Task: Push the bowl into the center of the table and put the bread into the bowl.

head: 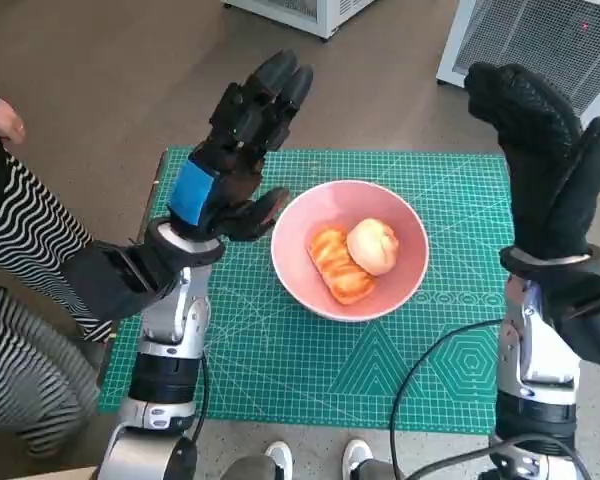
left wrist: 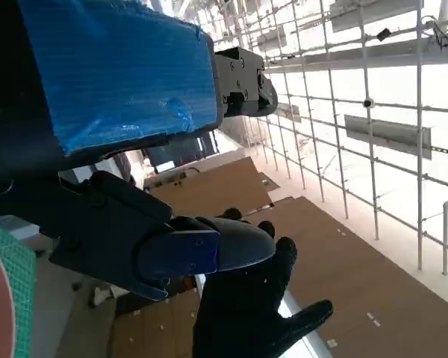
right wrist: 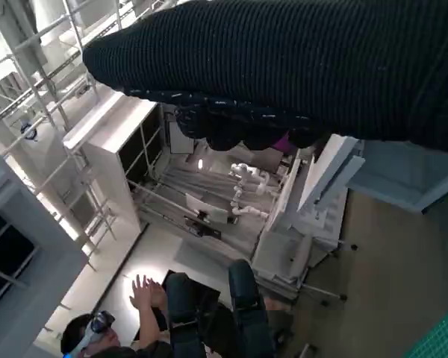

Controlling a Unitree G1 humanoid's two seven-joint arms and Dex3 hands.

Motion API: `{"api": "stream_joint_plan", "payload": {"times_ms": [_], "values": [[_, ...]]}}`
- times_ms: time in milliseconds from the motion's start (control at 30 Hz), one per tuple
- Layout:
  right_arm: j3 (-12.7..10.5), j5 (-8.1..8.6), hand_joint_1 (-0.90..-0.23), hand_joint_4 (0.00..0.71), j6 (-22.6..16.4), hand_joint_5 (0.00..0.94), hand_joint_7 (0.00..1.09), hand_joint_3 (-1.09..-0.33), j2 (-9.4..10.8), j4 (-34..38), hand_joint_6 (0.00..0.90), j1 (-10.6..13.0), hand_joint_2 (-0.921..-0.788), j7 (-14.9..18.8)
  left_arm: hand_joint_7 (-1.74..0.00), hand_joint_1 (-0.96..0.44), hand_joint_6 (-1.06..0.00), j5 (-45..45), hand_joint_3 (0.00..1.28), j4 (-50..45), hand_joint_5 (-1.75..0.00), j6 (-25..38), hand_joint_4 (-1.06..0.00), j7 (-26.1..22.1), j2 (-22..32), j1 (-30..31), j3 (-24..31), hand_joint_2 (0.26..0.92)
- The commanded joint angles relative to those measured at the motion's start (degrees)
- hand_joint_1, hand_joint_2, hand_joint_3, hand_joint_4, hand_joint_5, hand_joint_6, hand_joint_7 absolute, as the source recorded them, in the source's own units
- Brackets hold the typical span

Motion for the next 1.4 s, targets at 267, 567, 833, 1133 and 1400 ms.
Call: {"api": "stream_joint_plan", "payload": {"times_ms": [267,567,833,1133,1400], "values": [[-0.2,0.33,-0.729,0.163,0.8,0.002,0.55,-0.69,0.1,0.1,0.06,2.1,-0.921,0.0,-0.34,-0.73,0.0,0.0,0.5,1.5,-0.01,-1.7,-0.07,-0.2,0.1,-2.1,0.2,0.921],[0.0,0.03,-0.734,0.162,1.0,0.001,0.55,-0.69,0.0,-0.3,0.06,2.6,-0.921,0.0,-0.29,-0.71,0.0,-0.5,0.51,3.4,-0.01,-2.9,-0.07,-1.1,0.4,-2.6,0.7,0.921],[0.1,-0.13,-0.744,0.157,1.0,0.0,0.54,-0.693,0.3,-0.2,0.051,3.0,-0.921,-0.3,-0.33,-0.7,0.0,-1.0,0.44,2.7,-0.01,-1.2,-0.08,-0.6,0.2,-2.2,0.9,0.921],[0.6,-0.46,-0.735,0.156,0.8,0.0,0.53,-0.7,0.6,-0.2,0.042,4.0,-0.921,-0.1,-0.38,-0.59,0.0,-0.1,0.29,0.1,-0.02,0.5,-0.09,1.5,0.2,-0.6,0.7,0.902],[0.8,-0.4,-0.735,0.155,0.8,0.0,0.53,-0.701,0.8,0.1,0.042,4.4,-0.921,0.2,-0.37,-0.5,0.0,0.5,0.25,-0.8,-0.03,0.7,-0.1,2.4,0.4,0.3,0.5,0.88]]}}
